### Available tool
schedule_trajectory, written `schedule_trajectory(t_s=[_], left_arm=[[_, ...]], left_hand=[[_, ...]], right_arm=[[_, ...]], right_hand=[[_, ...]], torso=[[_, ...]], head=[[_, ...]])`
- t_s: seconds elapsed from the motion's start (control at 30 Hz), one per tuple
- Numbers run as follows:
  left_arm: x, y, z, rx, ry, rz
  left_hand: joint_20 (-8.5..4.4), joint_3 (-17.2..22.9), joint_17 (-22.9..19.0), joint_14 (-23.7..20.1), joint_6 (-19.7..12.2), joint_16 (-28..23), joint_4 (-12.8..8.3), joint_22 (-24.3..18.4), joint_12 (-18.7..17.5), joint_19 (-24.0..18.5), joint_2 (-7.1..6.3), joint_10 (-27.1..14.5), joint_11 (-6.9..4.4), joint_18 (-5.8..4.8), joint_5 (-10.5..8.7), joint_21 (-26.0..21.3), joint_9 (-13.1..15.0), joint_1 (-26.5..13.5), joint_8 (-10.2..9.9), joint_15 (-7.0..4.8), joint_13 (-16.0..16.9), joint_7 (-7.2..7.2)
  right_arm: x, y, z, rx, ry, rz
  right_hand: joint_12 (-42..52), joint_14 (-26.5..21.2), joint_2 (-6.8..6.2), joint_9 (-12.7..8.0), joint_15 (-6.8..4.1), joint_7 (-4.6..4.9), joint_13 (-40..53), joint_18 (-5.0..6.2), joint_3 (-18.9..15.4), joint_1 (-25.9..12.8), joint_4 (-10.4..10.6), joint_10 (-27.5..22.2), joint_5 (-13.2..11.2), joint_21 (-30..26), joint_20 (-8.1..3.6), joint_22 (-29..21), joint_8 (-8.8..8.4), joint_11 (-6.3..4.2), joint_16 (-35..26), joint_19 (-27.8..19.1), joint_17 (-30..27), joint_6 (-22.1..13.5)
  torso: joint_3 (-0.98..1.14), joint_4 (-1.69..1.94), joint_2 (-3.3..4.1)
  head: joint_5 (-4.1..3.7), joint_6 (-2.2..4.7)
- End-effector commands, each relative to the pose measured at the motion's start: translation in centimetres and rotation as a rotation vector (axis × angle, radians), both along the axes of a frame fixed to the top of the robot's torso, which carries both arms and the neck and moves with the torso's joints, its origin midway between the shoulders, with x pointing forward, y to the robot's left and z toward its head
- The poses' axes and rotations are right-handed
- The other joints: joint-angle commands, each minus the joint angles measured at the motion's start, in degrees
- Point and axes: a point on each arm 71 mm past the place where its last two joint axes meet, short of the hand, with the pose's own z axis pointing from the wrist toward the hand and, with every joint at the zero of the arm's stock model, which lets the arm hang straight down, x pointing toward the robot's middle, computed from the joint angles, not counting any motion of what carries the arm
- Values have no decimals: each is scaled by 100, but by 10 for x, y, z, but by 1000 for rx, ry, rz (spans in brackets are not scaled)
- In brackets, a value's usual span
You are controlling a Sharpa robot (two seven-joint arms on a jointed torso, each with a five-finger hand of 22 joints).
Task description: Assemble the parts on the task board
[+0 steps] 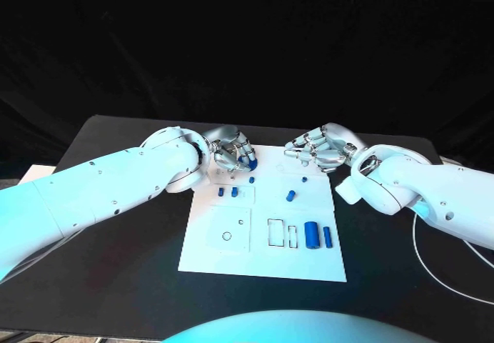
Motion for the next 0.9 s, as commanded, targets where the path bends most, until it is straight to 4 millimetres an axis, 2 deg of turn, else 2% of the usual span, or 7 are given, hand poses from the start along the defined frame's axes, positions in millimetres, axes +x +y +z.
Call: schedule_trajectory(t_s=[0.03, 0.13, 0.23, 0.3, 0.47, 0.63, 0.9], left_arm=[[-1, -10, 3, 74, -150, -110], [1, -14, -1, 121, -171, -120], [3, -18, -5, 164, -182, -123], [4, -21, -8, 194, -183, -127], [5, -24, -14, 252, -171, -135], [5, -26, -17, 278, -161, -138], [5, -29, -22, 284, -155, -141]], left_hand=[[7, 4, 219, 317, 85, 340, 14, 0, -197, 156, -125, 36, 12, 64, -35, 21, -176, -116, -175, 9, -224, -39], [-7, -60, 972, 1010, 274, 1265, 23, 106, -416, 597, -226, 190, 13, 54, -40, 227, -428, -243, -416, -27, -544, -83], [-31, -86, 1767, 1523, 454, 2074, 51, 996, -525, 1269, -226, 355, -31, -156, -42, 1274, -563, -322, -533, -61, -733, -99], [-52, -103, 2085, 1699, 566, 2391, 58, 1411, -610, 1541, -236, 449, -45, -247, -43, 1751, -644, -356, -608, -76, -856, -110], [-90, -190, 2225, 1824, 770, 2592, 85, 1889, -775, 1816, -256, 652, -84, -347, -56, 2277, -781, -436, -745, -107, -1066, -124], [-104, -252, 2237, 1862, 861, 2636, 104, 2065, -838, 1905, -256, 767, -91, -384, -67, 2465, -837, -475, -804, -124, -1145, -121], [-129, -300, 2200, 1912, 1012, 2659, 112, 2310, -941, 2029, -219, 934, -116, -436, -72, 2728, -904, -472, -870, -151, -1247, -138]], right_arm=[[-1, 2, 0, 1, -1, 20], [-1, 3, 0, 2, -1, 21], [-1, 3, 0, 3, -2, 22], [-1, 4, 0, 4, -2, 23], [-1, 4, 0, 4, -3, 25], [-1, 5, 0, 5, -3, 25], [0, 6, 0, 8, -7, 25]], right_hand=[[19, 175, 41, 9, 46, 1, -6, 48, -34, 14, 2, -31, 35, -18, 4, 0, 7, 0, -21, -16, 12, -39], [20, 176, 48, 9, 45, 0, -8, 47, -40, 25, 0, -32, 49, -17, 3, 2, 7, 0, -22, -14, 12, -39], [20, 176, 48, 9, 45, 0, -8, 47, -40, 25, 0, -32, 49, -17, 3, 2, 7, 0, -22, -14, 12, -39], [21, 176, 50, 9, 45, 0, -8, 47, -42, 29, 0, -32, 54, -18, 3, 2, 7, -1, -22, -14, 13, -39], [21, 177, 53, 9, 45, 0, -9, 47, -45, 34, -1, -32, 61, -18, 3, 1, 8, -1, -21, -14, 14, -39], [21, 177, 53, 9, 45, 0, -9, 47, -45, 34, -1, -32, 61, -18, 3, 1, 8, -1, -21, -14, 14, -39], [22, 178, 61, 9, 44, -1, -10, 47, -50, 43, -2, -33, 76, -18, 3, 2, 8, -1, -19, -13, 18, -39]], torso=[[3, 2, -1], [1, -1, 2], [-2, -3, 4], [-3, -4, 6], [-1, -9, 11], [0, 6, -3], [-1, -1, -1]], head=[[-33, 13], [-54, 18], [-64, 19], [-72, 18], [-76, 11], [-102, 0], [-102, -6]])
